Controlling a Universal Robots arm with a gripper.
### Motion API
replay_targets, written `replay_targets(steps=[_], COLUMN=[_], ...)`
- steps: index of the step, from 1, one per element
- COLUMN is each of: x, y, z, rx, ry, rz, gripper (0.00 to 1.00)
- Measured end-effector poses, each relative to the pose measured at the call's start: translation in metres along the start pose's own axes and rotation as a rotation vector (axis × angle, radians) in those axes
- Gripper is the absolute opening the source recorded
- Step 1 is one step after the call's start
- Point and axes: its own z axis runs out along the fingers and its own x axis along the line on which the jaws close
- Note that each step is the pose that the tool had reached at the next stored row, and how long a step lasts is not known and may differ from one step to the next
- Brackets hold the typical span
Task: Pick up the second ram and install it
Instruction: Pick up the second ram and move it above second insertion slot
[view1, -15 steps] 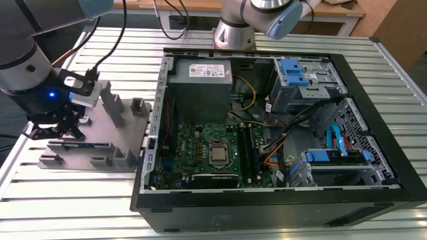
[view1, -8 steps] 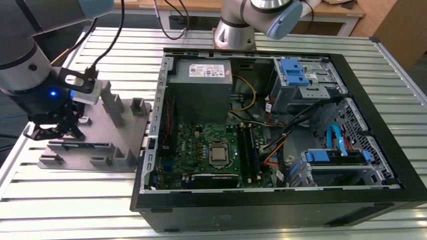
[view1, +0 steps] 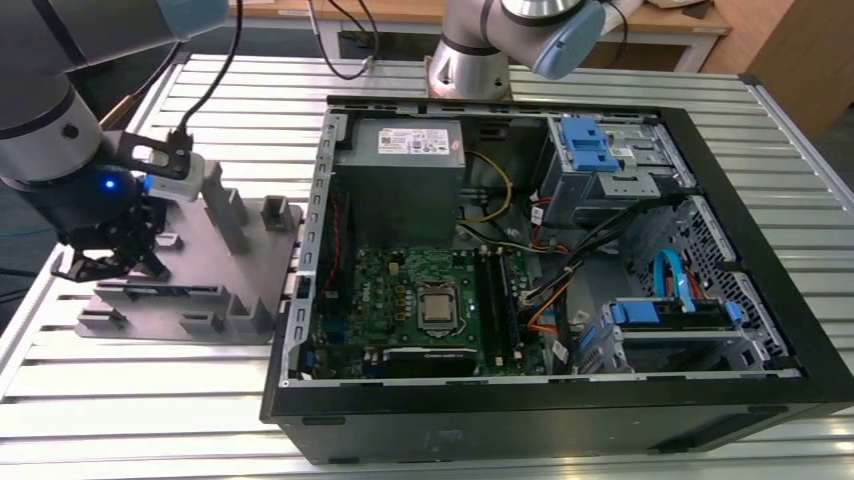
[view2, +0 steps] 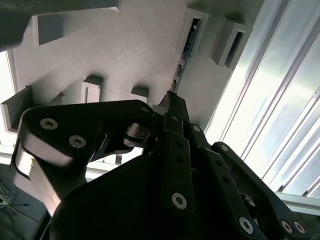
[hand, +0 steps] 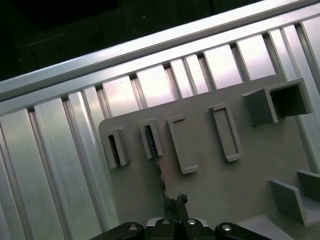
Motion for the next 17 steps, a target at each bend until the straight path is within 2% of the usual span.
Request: replay_targets(steps=[17], x=[0.0001], y=[-0.0001], z=[0.0029], rx=[-0.0071], ry=[0.0119], rz=[-0.289], gripper=[0.11])
